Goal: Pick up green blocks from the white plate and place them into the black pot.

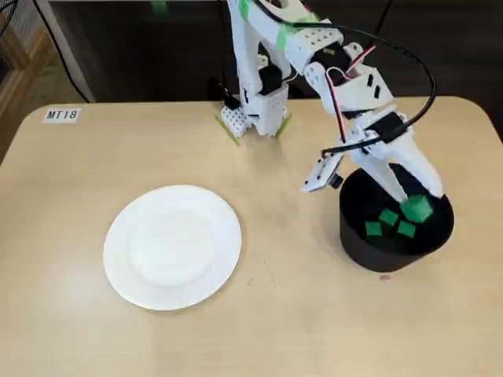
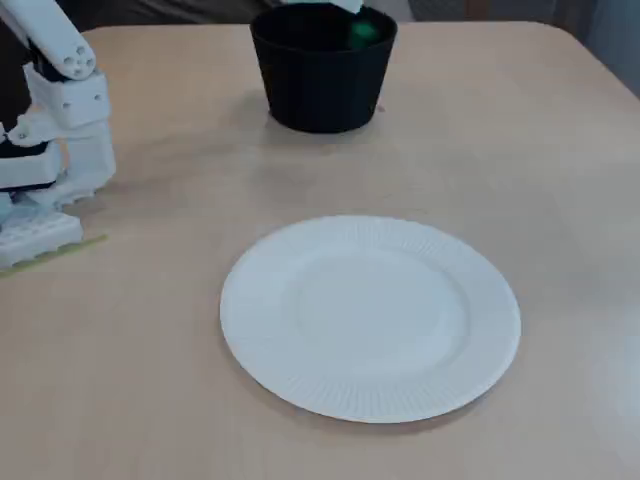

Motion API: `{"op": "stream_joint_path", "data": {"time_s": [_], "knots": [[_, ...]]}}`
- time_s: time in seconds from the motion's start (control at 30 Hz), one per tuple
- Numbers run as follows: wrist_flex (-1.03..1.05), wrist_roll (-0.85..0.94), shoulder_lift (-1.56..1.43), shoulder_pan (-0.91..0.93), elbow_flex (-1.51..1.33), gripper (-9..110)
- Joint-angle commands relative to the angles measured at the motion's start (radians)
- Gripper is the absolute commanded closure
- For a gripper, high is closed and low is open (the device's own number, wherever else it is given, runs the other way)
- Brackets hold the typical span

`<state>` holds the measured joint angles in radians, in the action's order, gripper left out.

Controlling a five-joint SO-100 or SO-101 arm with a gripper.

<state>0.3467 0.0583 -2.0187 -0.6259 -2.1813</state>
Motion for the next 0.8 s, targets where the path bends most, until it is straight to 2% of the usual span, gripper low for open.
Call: {"op": "stream_joint_path", "data": {"time_s": [0.0, 0.1, 0.13, 0.2, 0.23, 0.5, 0.67, 0.77], "knots": [[0.018, 0.018, -0.017, 0.017, 0.005, 49], [0.038, 0.025, -0.038, 0.032, 0.005, 52], [0.044, 0.032, -0.049, 0.040, 0.005, 61], [0.072, 0.043, -0.097, 0.080, 0.005, 94], [0.107, 0.055, -0.127, 0.114, 0.008, 104], [0.431, 0.061, -0.532, 0.515, -0.083, 104], [0.463, -0.011, -0.931, 0.552, -0.379, 104], [0.518, -0.017, -1.052, 0.532, -0.492, 104]]}}
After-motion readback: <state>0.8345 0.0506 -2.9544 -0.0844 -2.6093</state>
